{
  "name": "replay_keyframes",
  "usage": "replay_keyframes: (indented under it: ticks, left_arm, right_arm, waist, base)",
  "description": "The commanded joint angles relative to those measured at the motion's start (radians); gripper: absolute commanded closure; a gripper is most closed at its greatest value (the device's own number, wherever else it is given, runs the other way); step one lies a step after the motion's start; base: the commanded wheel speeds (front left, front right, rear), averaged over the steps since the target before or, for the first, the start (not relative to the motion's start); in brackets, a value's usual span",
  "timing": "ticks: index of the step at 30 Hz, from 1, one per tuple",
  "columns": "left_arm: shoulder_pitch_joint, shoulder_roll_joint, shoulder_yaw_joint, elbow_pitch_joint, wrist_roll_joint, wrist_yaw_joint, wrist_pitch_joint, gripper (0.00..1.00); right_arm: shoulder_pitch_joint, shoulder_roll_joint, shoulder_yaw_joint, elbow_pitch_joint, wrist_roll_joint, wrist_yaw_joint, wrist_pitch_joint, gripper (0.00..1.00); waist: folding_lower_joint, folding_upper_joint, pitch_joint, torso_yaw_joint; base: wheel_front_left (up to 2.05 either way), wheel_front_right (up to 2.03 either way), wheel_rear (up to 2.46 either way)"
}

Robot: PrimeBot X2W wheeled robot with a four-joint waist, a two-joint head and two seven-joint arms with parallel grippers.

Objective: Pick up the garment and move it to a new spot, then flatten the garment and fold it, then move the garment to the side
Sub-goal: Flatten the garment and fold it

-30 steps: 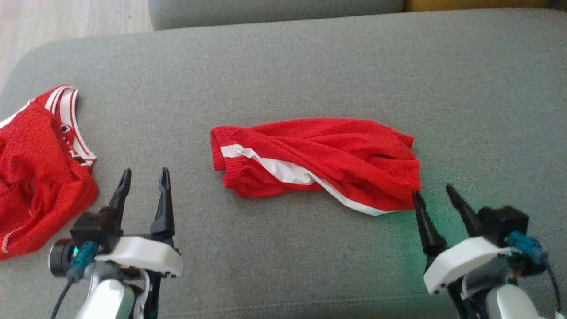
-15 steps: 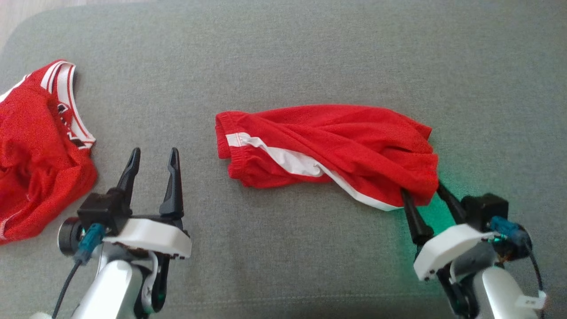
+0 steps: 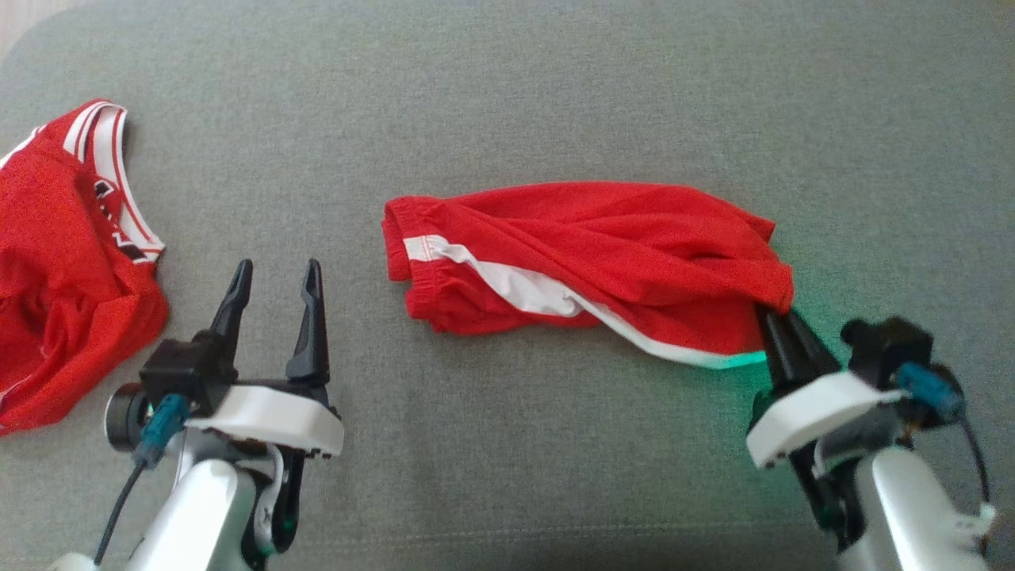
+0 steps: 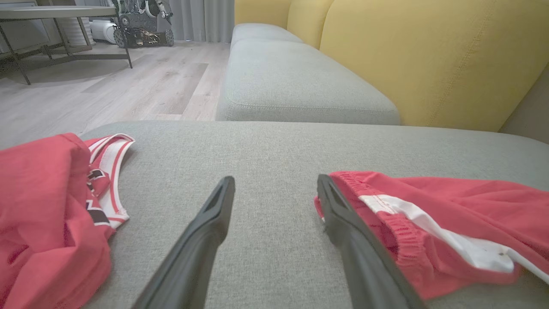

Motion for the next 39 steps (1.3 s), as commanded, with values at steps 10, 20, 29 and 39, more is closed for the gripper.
replay_keyframes:
  ticks: [10,20,29,39]
  left_arm:
    - [-0.090,0.000,0.032,-0.022,0.018,-0.013,-0.017,0.00]
    - [-0.133,-0.030,0.018,0.005,0.024,-0.031,-0.020,0.00]
    - [-0.146,-0.044,0.010,0.032,0.031,-0.047,-0.020,0.00]
    - [-0.119,-0.043,0.017,0.047,0.034,-0.048,-0.021,0.00]
  right_arm:
    - [-0.225,-0.065,0.017,-0.028,0.040,-0.001,0.017,1.00]
    - [-0.431,-0.090,0.042,0.250,0.114,-0.001,0.034,1.00]
    - [-0.536,-0.081,0.089,0.482,0.150,-0.001,0.014,0.00]
    - [-0.469,-0.092,0.145,0.461,0.190,-0.001,-0.101,0.00]
  waist:
    - [0.0000,0.0000,0.039,0.028]
    - [0.0000,0.0000,0.086,0.081]
    - [0.0000,0.0000,0.094,0.083]
    - [0.0000,0.0000,0.042,0.049]
  base:
    - [0.00,0.00,0.00]
    - [0.00,0.00,0.00]
    - [0.00,0.00,0.00]
    - [0.00,0.00,0.00]
